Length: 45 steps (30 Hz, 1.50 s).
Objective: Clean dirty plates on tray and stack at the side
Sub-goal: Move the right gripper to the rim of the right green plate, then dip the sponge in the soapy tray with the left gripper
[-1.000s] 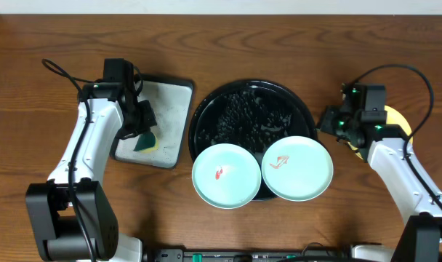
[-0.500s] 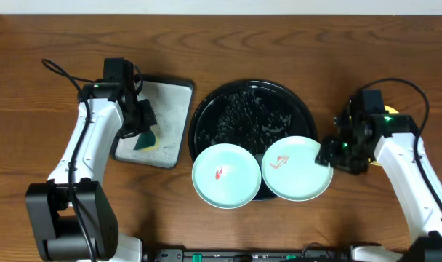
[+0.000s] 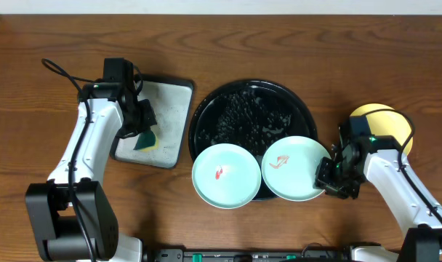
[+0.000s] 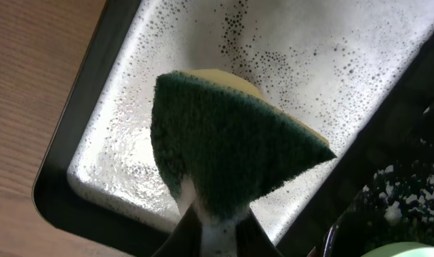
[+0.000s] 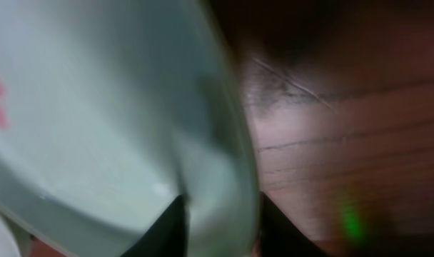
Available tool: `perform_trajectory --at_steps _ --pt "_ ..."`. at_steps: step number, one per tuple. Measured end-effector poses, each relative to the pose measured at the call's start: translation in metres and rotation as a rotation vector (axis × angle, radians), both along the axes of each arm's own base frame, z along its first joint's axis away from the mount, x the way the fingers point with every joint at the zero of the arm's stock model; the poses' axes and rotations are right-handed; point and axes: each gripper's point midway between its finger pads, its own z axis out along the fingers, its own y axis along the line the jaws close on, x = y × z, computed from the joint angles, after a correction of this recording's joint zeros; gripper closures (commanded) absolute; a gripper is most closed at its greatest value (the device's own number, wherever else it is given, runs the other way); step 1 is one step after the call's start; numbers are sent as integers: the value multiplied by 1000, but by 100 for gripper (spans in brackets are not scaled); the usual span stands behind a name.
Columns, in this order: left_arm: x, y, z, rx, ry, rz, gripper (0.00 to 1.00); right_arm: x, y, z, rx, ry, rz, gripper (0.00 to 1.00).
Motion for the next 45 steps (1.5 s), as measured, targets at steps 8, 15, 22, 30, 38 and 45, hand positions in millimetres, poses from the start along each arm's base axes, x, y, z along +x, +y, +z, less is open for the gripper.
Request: perform_trajectory --at_steps 8,15,22,30,38,45 --pt "0 0 0 0 1 0 90 16 2 -5 5 -69 -29 99" --pt "0 0 0 0 1 0 90 89 3 20 11 -351 2 99" --pt "0 -2 0 -13 -1 -3 92 167 14 63 -5 -726 185 99" --pt "4 -9 4 -41 -15 -33 92 173 41 16 14 -655 281 99" --pt "17 -48 43 -88 -147 -139 92 159 39 -23 28 -486 106 99" --pt "28 -114 64 -168 -260 -258 92 156 35 -26 15 -448 34 99"
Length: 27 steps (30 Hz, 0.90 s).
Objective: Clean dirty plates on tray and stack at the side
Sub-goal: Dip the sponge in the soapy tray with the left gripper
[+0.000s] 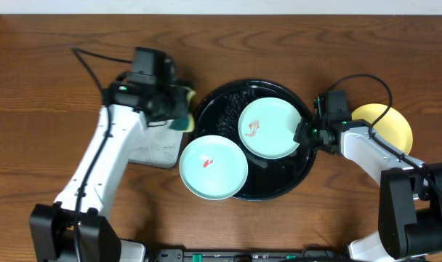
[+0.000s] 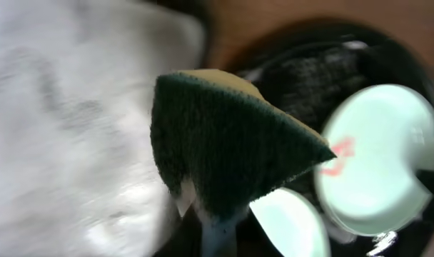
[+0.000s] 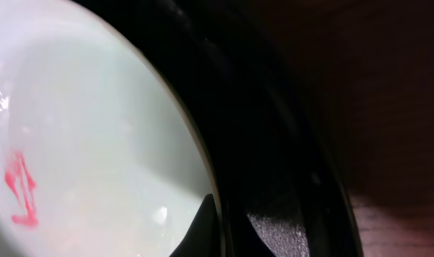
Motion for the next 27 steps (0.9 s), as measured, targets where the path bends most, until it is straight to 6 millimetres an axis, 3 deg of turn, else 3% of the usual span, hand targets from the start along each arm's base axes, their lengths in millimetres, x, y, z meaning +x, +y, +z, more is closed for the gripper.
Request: perform_trajectory --at_steps 6,9,12,17,20,23,27 --pt "2 -72 8 -73 -74 -93 92 -3 -1 0 -4 23 -16 99" --pt "-2 -79 2 -39 -68 -94 92 -5 -2 0 -5 31 -20 99" --pt "6 -55 -1 36 -80 -29 92 -6 -2 -1 -6 38 -23 99" --pt "20 24 -8 203 -67 141 92 -6 -2 -1 -7 39 -23 99" --pt "25 57 -15 265 -54 196 92 -6 -2 -1 -7 39 -23 99" --pt "27 76 -39 308 -9 218 92 -6 -2 -1 -7 39 -23 99" --pt "28 88 -88 353 94 216 92 -6 -2 -1 -7 39 -23 99"
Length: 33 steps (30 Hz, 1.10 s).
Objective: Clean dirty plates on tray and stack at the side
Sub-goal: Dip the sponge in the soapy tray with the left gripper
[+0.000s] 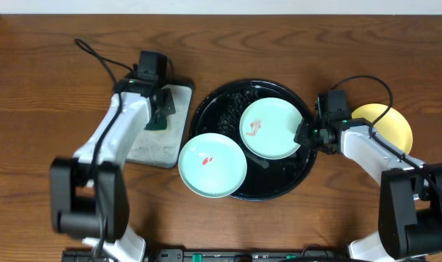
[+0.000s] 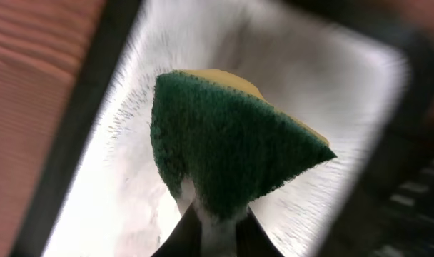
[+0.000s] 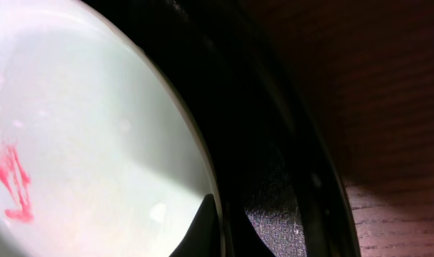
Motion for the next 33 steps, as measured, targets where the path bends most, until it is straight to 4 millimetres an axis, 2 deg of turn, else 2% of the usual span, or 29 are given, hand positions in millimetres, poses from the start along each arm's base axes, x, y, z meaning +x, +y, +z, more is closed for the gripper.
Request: perform_trajectory --at_steps 3,6,13,21,26,28,31,33 --pt "-3 2 -32 15 67 -4 92 0 0 0 0 1 0 99" --pt "-2 2 -46 24 88 -9 92 0 0 0 0 0 0 99" --pt "1 0 -54 22 102 -20 92 0 0 0 0 1 0 99" --pt "0 -1 -52 13 117 -29 92 0 0 0 0 1 0 99" --pt "-4 -3 -43 1 133 -35 92 0 0 0 0 1 0 99" --pt "-7 -5 -34 -13 134 -39 92 0 0 0 0 1 0 99" --pt "-4 -11 -5 -42 83 -50 92 0 0 0 0 1 0 99" --pt "6 -21 23 -82 6 -69 92 0 0 0 0 1 0 99"
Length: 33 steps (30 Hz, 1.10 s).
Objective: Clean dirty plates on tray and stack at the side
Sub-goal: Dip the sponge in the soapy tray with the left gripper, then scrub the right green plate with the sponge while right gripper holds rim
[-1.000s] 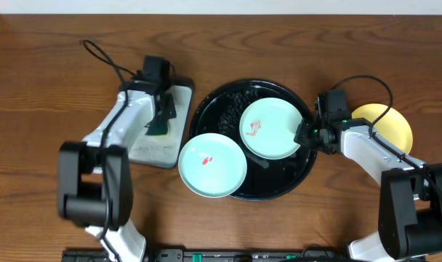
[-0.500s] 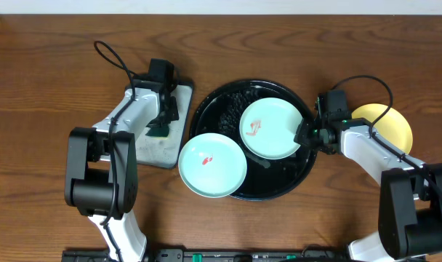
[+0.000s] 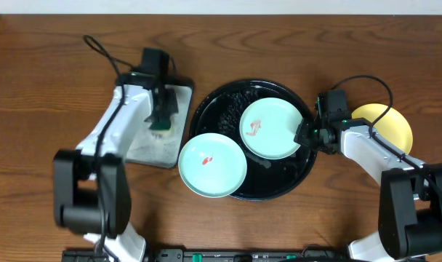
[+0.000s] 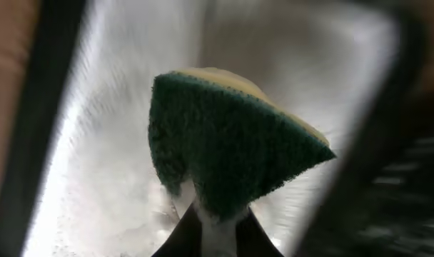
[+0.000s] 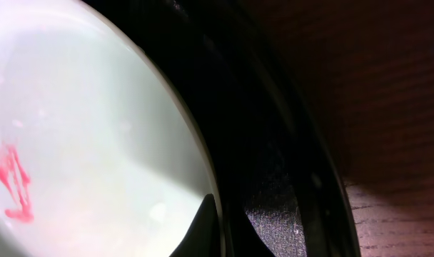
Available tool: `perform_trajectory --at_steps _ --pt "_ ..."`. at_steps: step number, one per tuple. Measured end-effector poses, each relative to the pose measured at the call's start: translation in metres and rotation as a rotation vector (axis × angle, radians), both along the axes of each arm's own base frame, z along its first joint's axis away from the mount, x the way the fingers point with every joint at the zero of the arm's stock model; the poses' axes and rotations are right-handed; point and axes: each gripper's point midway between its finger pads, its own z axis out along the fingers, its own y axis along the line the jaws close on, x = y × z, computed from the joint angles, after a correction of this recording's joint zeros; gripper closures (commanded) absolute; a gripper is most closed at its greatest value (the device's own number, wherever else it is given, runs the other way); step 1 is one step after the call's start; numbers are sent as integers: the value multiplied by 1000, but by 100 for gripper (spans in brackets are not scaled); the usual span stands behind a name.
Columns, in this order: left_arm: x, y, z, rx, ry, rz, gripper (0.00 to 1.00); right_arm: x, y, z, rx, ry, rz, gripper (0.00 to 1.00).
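Observation:
A black round tray (image 3: 228, 116) holds a pale green plate (image 3: 270, 129) with a red smear. My right gripper (image 3: 302, 135) is shut on that plate's right rim; the right wrist view shows one dark finger (image 5: 206, 225) on the plate (image 5: 96, 143), the other hidden beneath. A second smeared green plate (image 3: 212, 165) overlaps the tray's front-left rim. My left gripper (image 3: 161, 113) is shut on a green and yellow sponge (image 4: 224, 150) above the soapy rectangular pan (image 3: 145, 145).
A yellow plate (image 3: 387, 124) lies on the wooden table to the right of the black tray, just behind my right arm. The soapy pan (image 4: 110, 143) sits to the left of the tray, their edges nearly touching.
My left gripper with the sponge has shifted a little toward the front over the soapy pan. The right gripper and both green plates have not moved.
First the sponge hung over the pan while my right gripper held a green plate at the tray's front-right edge. Then that plate lay inside the tray and the sponge was at the tray's left rim. Afterwards the sponge was back over the soapy pan, where it stays.

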Motion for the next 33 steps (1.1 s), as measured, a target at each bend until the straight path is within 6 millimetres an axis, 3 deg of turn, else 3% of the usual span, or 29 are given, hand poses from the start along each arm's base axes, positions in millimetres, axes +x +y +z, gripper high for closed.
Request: perform_trajectory --at_steps 3,6,12,18,22,25,29,33 --pt "14 -20 41 -68 -120 -40 92 0 0 0 0 0 0 99" --pt "23 -57 72 -173 -224 -107 92 0 0 0 0 0 0 99" --pt "19 -154 81 -381 -264 -267 92 0 0 0 0 0 0 99" --pt "-12 -249 48 -486 -176 -399 92 0 0 0 0 0 0 99" --pt "-33 -283 9 -501 -75 -414 92 0 0 0 0 0 0 99" --pt "-43 -296 -20 -499 -8 -401 92 0 0 0 0 0 0 99" --pt "-47 -297 -53 -481 53 -372 92 0 0 0 0 0 0 99" --pt "-44 -291 -56 -451 63 -358 92 0 0 0 0 0 0 99"
